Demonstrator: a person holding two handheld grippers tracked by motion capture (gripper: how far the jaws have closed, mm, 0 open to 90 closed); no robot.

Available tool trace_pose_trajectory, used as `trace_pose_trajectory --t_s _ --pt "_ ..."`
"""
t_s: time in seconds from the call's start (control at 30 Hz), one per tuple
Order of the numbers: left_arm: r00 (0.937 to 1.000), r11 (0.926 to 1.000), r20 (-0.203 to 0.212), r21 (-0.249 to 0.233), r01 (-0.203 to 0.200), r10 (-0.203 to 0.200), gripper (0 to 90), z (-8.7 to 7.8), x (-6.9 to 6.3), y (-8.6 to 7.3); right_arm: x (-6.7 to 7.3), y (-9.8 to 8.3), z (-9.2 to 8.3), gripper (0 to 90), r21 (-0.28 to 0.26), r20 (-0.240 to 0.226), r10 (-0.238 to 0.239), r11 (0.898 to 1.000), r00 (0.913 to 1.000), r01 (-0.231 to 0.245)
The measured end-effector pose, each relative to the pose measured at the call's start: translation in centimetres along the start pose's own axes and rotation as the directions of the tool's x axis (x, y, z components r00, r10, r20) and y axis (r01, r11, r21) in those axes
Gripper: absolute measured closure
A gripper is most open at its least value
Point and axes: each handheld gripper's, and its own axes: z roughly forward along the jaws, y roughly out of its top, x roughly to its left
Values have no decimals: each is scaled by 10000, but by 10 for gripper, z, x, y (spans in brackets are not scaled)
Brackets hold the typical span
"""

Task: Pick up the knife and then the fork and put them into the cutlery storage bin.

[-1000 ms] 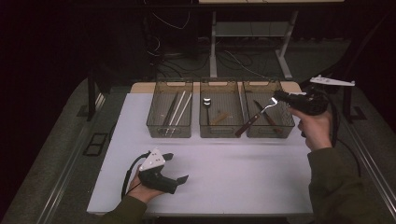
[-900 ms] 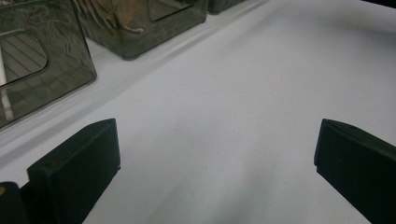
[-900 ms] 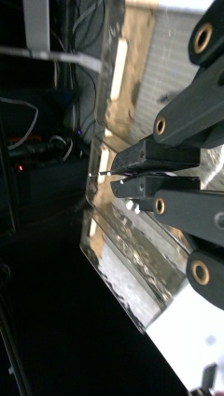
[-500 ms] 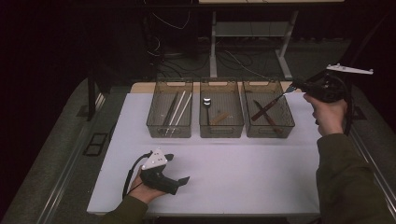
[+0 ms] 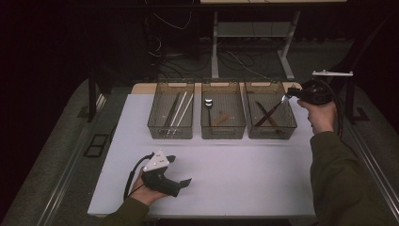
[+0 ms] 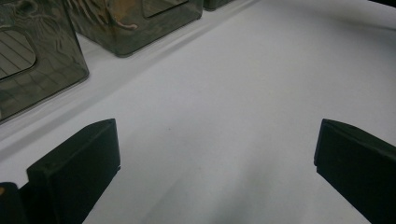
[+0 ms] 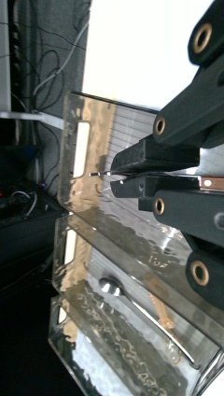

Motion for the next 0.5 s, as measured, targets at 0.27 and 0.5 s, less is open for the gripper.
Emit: trace_pose_trajectory --t_s 0.27,0.5 --pt "10000 10000 -23 83 -52 52 0 1 0 0 -3 -7 17 869 706 -273 77 9975 9996 -58" --pt "10000 10000 -61 6 -74 74 0 1 -1 1 -5 -11 34 837 594 -178 139 9982 9997 -128"
